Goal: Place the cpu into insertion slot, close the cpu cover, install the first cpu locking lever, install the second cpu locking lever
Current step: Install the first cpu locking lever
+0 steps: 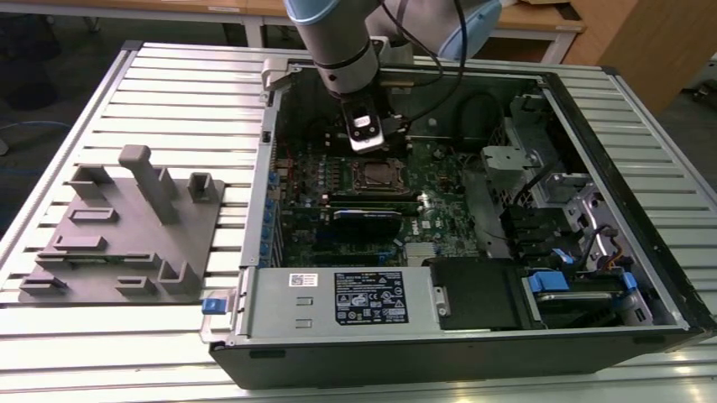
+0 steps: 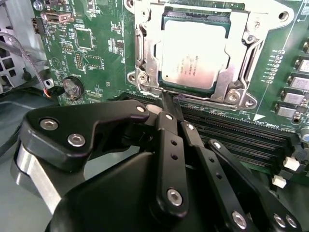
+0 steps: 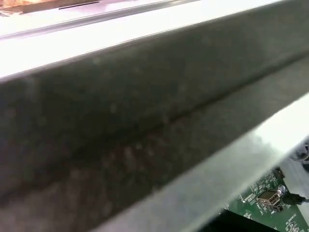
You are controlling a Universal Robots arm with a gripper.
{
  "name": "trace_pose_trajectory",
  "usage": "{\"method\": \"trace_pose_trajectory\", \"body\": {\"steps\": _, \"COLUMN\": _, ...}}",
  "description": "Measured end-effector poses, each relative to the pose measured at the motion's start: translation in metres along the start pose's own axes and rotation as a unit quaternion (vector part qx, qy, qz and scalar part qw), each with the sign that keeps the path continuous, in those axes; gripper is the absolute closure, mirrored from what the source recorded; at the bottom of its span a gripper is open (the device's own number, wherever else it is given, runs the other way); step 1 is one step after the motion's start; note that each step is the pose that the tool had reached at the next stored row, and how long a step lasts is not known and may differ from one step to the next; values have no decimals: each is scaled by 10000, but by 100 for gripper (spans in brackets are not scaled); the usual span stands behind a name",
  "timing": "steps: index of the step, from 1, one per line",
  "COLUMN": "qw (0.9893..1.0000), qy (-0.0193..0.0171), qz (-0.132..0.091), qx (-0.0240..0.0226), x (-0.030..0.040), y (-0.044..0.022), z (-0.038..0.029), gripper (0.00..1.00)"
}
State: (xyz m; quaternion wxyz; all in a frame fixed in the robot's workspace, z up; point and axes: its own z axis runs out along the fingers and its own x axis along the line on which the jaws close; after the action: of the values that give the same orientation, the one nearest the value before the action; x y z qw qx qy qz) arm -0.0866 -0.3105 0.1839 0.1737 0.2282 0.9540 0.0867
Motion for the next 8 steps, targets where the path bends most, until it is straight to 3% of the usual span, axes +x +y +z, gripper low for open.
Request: {"method": "trace_pose_trajectory", "body": {"steps": 8, "qw": 10000, "qy": -1, "qz": 1, "qx": -2, "x": 2, "y": 2, "z": 2, "gripper": 89}}
